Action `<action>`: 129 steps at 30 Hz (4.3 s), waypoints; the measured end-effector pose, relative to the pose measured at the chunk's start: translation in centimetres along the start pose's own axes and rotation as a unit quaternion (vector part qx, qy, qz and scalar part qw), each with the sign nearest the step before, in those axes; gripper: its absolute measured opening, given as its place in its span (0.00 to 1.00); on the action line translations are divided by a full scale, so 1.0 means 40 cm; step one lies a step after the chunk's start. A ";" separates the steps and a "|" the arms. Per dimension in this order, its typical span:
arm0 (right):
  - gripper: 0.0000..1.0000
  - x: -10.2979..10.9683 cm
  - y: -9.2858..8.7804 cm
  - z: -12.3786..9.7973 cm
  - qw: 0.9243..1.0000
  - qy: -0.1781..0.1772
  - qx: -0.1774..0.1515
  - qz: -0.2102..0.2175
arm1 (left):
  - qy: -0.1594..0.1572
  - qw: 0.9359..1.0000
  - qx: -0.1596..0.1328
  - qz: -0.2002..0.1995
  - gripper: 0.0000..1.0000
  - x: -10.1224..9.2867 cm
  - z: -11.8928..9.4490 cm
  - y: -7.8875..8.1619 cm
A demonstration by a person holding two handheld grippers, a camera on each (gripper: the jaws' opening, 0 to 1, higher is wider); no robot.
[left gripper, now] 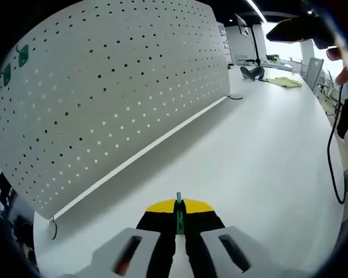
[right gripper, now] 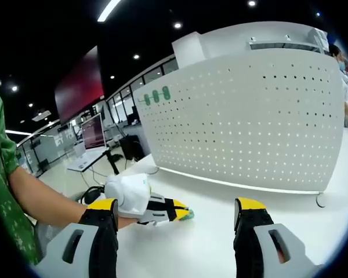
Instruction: Insert the hook assembly into the mounting plate slot until the hook locks in place.
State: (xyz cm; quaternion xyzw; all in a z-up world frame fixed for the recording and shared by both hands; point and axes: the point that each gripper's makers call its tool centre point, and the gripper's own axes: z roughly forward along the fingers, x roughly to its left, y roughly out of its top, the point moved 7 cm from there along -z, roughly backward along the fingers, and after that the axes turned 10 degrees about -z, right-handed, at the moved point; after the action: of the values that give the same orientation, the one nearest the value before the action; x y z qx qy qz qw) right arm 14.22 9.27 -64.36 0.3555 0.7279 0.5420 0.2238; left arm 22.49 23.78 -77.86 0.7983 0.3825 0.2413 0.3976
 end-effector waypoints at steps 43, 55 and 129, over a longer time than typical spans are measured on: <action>0.77 0.080 0.141 -0.022 0.998 0.020 -0.043 -0.050 | -0.045 0.979 -0.197 -0.029 0.02 0.026 -0.406 0.227; 0.65 0.129 0.204 -0.047 0.995 0.055 -0.080 -0.033 | -0.068 0.963 -0.260 -0.029 0.02 0.015 -0.531 0.260; 0.00 0.215 0.257 -0.061 0.992 0.081 -0.094 -0.001 | -0.073 0.952 -0.298 0.008 0.03 -0.082 -0.633 0.295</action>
State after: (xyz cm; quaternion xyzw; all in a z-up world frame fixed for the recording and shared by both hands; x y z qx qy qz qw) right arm 9.73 15.90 -53.36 0.2871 0.6900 0.6346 0.1968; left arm 8.04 27.91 -54.10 0.6615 0.2569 0.2886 0.6428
